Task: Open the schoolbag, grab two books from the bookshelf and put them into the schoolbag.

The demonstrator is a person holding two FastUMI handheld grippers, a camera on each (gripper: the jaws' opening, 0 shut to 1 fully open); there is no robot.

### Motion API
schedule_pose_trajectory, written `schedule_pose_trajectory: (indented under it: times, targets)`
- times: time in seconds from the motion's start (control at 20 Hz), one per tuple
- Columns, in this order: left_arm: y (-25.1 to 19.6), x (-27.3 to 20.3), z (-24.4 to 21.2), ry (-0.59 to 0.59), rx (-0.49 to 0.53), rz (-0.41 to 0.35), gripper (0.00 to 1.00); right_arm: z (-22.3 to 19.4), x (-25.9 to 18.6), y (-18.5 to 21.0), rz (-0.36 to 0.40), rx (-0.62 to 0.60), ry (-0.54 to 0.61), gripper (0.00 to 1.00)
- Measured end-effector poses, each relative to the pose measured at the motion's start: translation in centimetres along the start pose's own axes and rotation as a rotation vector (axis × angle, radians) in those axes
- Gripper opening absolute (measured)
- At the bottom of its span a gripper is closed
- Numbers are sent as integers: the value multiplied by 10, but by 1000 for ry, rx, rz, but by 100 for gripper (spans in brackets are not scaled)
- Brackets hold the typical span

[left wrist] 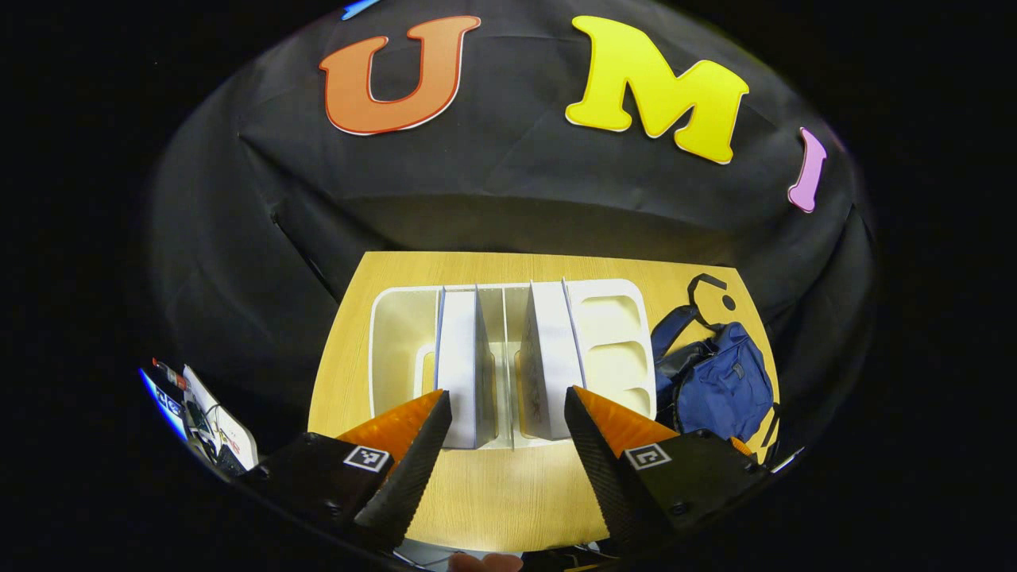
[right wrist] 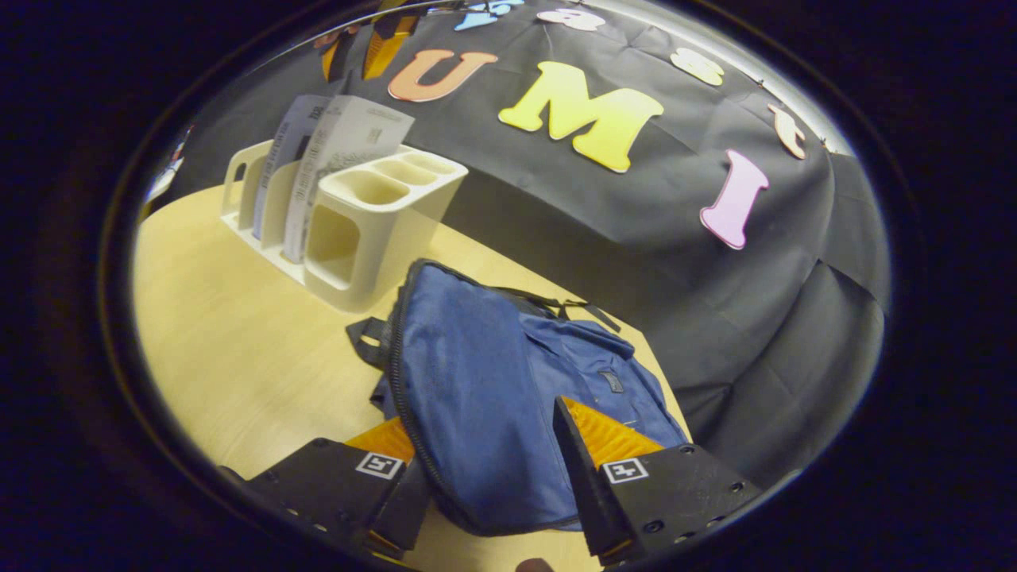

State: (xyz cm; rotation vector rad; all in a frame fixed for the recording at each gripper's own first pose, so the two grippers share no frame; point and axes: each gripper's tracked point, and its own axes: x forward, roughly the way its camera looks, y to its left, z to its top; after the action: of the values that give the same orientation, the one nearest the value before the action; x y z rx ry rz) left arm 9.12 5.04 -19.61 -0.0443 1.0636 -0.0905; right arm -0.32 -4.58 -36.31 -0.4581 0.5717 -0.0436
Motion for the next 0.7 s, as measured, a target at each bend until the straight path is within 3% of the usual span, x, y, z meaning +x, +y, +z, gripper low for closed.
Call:
schedule_pose_trajectory:
  times: [0.05,0.1,0.25,0.35,0.5,0.7]
  targets:
    - [1,0,1,0,1,2,93,-4,7,0,-1,21,32,76]
    - [2,0,0,1,4,3,91,-9,16,-2,-4,40,63,70]
    - [4,1,1,-2,11,2,93,-8,27,-8,12,98,108,32]
    - [3,1,0,0,8,-3,91,-5,27,-3,76,122,129,7]
    - [4,4,-2,7,1,-12,93,-3,20,-12,141,145,161,3]
    - [3,10,0,13,10,-22,92,23,4,-50,129,144,127,3]
